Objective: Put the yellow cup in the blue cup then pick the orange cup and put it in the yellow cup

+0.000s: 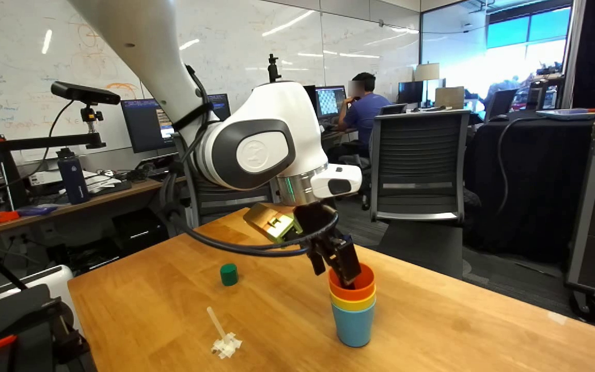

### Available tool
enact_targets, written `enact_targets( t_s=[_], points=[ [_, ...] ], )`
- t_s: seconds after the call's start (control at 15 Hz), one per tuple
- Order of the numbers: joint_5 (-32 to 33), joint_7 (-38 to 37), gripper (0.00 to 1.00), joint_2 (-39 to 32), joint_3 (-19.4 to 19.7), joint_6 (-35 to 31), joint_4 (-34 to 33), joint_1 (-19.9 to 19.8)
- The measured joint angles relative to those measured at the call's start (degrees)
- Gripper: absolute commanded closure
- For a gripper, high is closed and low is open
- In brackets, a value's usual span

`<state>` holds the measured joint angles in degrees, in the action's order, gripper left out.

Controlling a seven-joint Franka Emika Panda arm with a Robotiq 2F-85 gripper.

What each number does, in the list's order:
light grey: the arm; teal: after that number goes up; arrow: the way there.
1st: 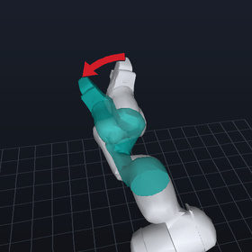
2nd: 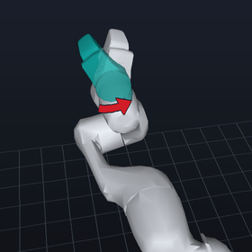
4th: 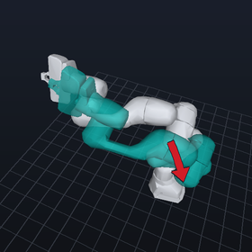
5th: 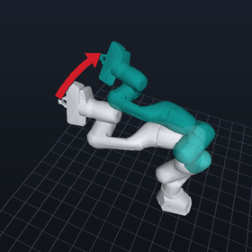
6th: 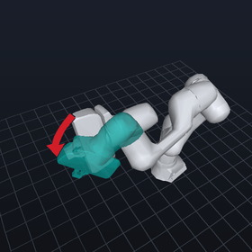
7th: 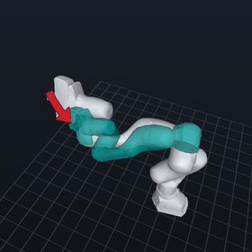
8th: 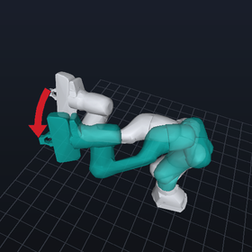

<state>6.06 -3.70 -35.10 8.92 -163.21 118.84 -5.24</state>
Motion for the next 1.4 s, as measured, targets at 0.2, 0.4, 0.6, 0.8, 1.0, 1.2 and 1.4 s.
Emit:
enact_targets(
  t_s=[0.2,0.4,0.6,0.8,1.0,1.2,1.4],
  points=[
    [0.0,0.0,0.00,0.1,0.0,0.0,0.0,0.5],
    [0.2,0.0,0.00,0.8,0.2,0.0,0.2,1.9],
    [1.6,-0.5,0.00,2.6,1.5,0.0,0.5,5.1],
    [5.0,-2.8,0.00,5.4,4.5,0.4,1.3,9.6],
    [10.8,-6.0,0.00,8.6,7.9,3.1,1.4,14.8],
    [16.4,-8.6,0.00,11.0,8.5,7.4,0.8,18.9],
    [17.3,-9.2,0.00,11.4,8.5,8.4,0.7,20.2]
  ],
)
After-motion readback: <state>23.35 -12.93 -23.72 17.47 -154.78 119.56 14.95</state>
